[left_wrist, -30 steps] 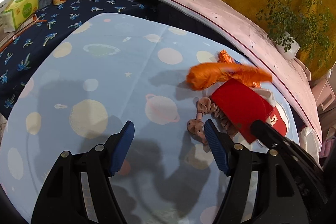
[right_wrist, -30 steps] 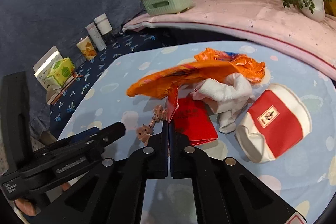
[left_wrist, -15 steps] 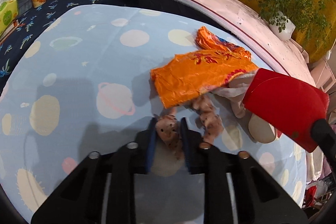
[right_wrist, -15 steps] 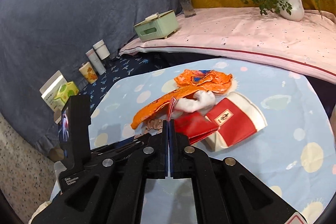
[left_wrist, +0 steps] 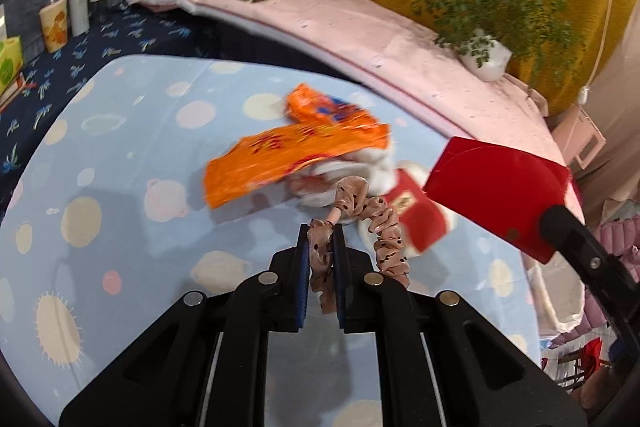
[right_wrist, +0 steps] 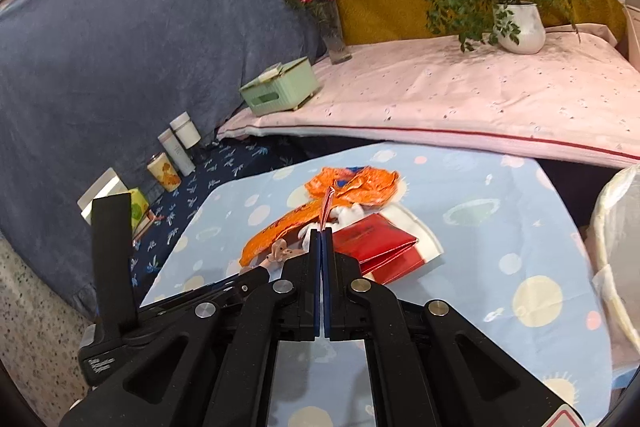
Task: Collect trash
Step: 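Carry the scrunchie and red envelope over the wastebasket with both grippers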
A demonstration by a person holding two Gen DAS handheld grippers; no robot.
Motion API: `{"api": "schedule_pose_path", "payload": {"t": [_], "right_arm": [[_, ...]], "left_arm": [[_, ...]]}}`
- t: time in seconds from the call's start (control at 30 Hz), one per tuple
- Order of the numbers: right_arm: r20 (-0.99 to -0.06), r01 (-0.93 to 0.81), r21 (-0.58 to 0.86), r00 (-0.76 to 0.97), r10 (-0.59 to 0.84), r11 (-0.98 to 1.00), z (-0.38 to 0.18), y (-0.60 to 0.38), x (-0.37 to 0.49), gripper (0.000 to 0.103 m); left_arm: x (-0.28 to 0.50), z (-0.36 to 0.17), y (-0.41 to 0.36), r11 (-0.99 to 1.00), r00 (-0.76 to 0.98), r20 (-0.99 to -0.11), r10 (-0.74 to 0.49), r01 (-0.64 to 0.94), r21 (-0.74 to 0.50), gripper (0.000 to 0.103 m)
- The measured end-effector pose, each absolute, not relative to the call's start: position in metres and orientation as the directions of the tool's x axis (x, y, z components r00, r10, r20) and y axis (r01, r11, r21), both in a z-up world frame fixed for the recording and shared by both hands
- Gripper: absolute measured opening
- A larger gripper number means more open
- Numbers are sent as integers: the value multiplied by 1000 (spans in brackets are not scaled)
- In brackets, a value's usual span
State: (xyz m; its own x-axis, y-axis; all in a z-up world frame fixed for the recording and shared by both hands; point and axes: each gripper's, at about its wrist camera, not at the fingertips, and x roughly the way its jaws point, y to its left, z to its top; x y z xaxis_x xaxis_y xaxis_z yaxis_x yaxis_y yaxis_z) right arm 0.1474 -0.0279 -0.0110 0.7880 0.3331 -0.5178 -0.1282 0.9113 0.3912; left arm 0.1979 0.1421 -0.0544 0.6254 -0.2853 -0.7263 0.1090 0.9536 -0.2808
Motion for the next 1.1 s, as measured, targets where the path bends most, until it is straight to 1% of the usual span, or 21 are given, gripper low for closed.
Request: {"api": "schedule_pose_path", "payload": {"t": [0.23,0.47,0.8,1.1], "right_arm": [[-470,-92,391,836,284,916,12,-70,130,1],[-444,-26,395,870,216,918,24,-120,111,1],[-432,90,400,896,101,912,27,-199,83,1],[-454,185,413,891,25,892,10,-258,64,1]], "left_arm": [[181,-15,91,937,640,-685,-347,200,-287,10],[170,8,27,920,632,-669,-391,287,-267,10],[155,15,-63,886,592,-672,-445,399,-235,10],[144,7,-130,851,543,-688,-481,477,-218,10]]}}
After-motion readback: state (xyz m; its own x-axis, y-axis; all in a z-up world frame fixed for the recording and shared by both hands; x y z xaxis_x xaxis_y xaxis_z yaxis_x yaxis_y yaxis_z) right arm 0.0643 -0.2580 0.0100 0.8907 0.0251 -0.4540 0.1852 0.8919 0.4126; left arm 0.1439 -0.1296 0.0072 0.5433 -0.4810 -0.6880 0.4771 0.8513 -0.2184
